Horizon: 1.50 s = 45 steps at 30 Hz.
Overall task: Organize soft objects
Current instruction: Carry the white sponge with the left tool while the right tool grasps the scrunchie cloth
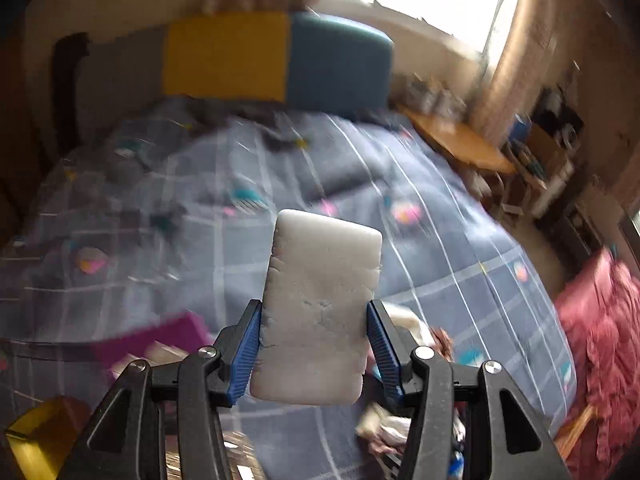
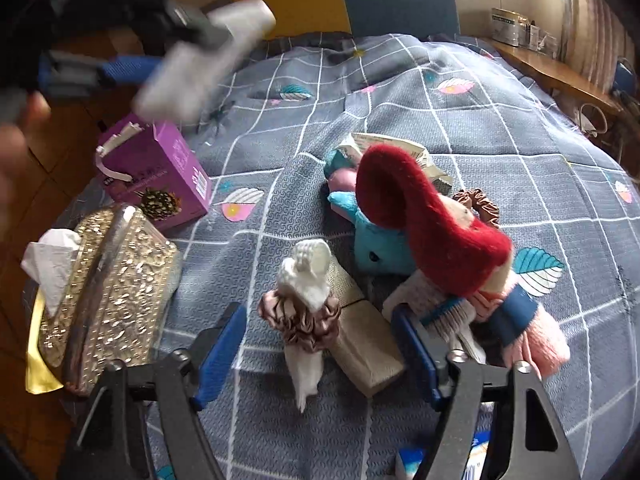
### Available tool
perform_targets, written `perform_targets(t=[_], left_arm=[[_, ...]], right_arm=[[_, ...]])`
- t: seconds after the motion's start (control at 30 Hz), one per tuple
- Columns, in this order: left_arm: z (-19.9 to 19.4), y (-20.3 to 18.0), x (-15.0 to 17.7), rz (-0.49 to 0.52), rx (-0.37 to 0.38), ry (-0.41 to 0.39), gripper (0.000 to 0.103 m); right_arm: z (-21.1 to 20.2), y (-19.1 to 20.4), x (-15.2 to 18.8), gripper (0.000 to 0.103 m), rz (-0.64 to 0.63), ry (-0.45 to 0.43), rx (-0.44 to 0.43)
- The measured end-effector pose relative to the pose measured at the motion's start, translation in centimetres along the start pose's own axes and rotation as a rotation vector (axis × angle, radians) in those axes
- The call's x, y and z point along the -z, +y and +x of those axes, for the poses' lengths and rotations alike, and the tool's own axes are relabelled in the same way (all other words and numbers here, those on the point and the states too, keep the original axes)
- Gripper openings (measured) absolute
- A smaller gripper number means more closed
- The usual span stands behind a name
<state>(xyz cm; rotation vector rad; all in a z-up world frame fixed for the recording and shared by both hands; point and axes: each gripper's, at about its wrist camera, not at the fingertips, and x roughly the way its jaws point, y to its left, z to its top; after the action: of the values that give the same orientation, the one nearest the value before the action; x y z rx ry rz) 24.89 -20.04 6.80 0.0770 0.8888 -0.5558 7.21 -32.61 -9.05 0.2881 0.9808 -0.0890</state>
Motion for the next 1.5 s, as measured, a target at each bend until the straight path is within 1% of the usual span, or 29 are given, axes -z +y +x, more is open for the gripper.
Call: perform_targets(t=[0.07, 0.1, 0.13, 0.17, 0.2, 0.23, 0.3, 0.37, 0.47, 0.57, 0.67, 0.73, 0.83, 0.9, 0.93, 1.0, 1.07, 1.13, 1.17, 1.27, 1.5], left_arm=[[-2.0, 4.0, -1.4, -0.081, -0.051, -0.059, 0.053], [-3.0, 6.2, -1.7, -0.121, -0.092, -0.087, 0.053], [-3.9, 8.3, -1.8, -0.155, -0.136, -0.108, 0.053], [-4.7, 10.8, -1.5, -0.195, -0.177, -0.123, 0.053], [-5.5, 13.1, -1.1, -0.235, -0.213, -0.131, 0.053], [-6.2, 15.3, -0.3, -0.268, -0.255, -0.136, 0.053], [-7.5, 19.0, 2.0, -0.309, -0.311, -0.135, 0.053], [-8.3, 21.9, 4.9, -0.343, -0.345, -0.117, 0.053], [-8.9, 24.7, 10.0, -0.369, -0.362, -0.080, 0.053], [-8.9, 26.2, 14.9, -0.388, -0.355, -0.037, 0.054], [-8.7, 26.4, 19.0, -0.403, -0.348, -0.001, 0.054], [-8.4, 26.0, 21.1, -0.402, -0.343, 0.018, 0.054], [-8.1, 24.8, 23.2, -0.397, -0.332, 0.034, 0.056], [-7.9, 24.2, 24.3, -0.380, -0.348, 0.046, 0.057], [-7.8, 23.8, 24.6, -0.374, -0.354, 0.049, 0.058], [-7.7, 23.2, 25.3, -0.361, -0.362, 0.051, 0.067], [-7.9, 22.7, 25.7, -0.352, -0.377, 0.034, 0.073], [-8.1, 22.1, 25.9, -0.344, -0.380, 0.020, 0.074], [-8.2, 21.8, 26.0, -0.340, -0.381, 0.015, 0.075], [-8.6, 20.9, 26.1, -0.322, -0.395, 0.002, 0.076], [-9.0, 18.8, 26.9, -0.244, -0.428, 0.002, 0.076]], right_arm=[[0.4, 0.1, -0.1, 0.052, 0.003, 0.011, -0.022], [0.4, 0.2, -0.2, 0.048, -0.003, 0.005, -0.025], [0.4, 0.2, -0.2, 0.045, -0.008, 0.000, -0.025], [0.3, 0.4, -0.1, 0.038, -0.008, -0.003, -0.027], [0.2, 0.4, 0.0, 0.035, -0.007, -0.003, -0.028], [0.2, 0.4, 0.0, 0.034, -0.009, -0.005, -0.029], [0.1, 0.5, 0.1, 0.031, -0.012, -0.006, -0.031], [0.2, 0.6, 0.1, 0.031, -0.015, 0.001, -0.035], [0.2, 0.7, 0.3, 0.031, -0.027, 0.010, -0.029], [0.3, 0.9, 0.5, 0.030, -0.040, 0.013, -0.021], [0.4, 1.0, 0.7, 0.030, -0.047, 0.013, -0.011], [0.5, 1.0, 0.8, 0.030, -0.052, 0.014, -0.006], [0.6, 1.1, 0.9, 0.030, -0.059, 0.017, -0.001], [0.7, 1.2, 0.9, 0.030, -0.068, 0.015, 0.003], [0.7, 1.3, 0.9, 0.030, -0.075, 0.012, 0.010], [0.9, 1.6, 0.8, 0.030, -0.086, 0.006, 0.020], [1.0, 1.7, 0.8, 0.032, -0.094, 0.008, 0.027], [1.3, 1.8, 0.9, 0.034, -0.100, 0.013, 0.038], [1.5, 1.8, 1.0, 0.037, -0.099, 0.018, 0.041], [1.9, 2.0, 1.1, 0.037, -0.115, 0.014, 0.066], [2.0, 2.0, 1.5, 0.036, -0.115, 0.023, 0.065]])
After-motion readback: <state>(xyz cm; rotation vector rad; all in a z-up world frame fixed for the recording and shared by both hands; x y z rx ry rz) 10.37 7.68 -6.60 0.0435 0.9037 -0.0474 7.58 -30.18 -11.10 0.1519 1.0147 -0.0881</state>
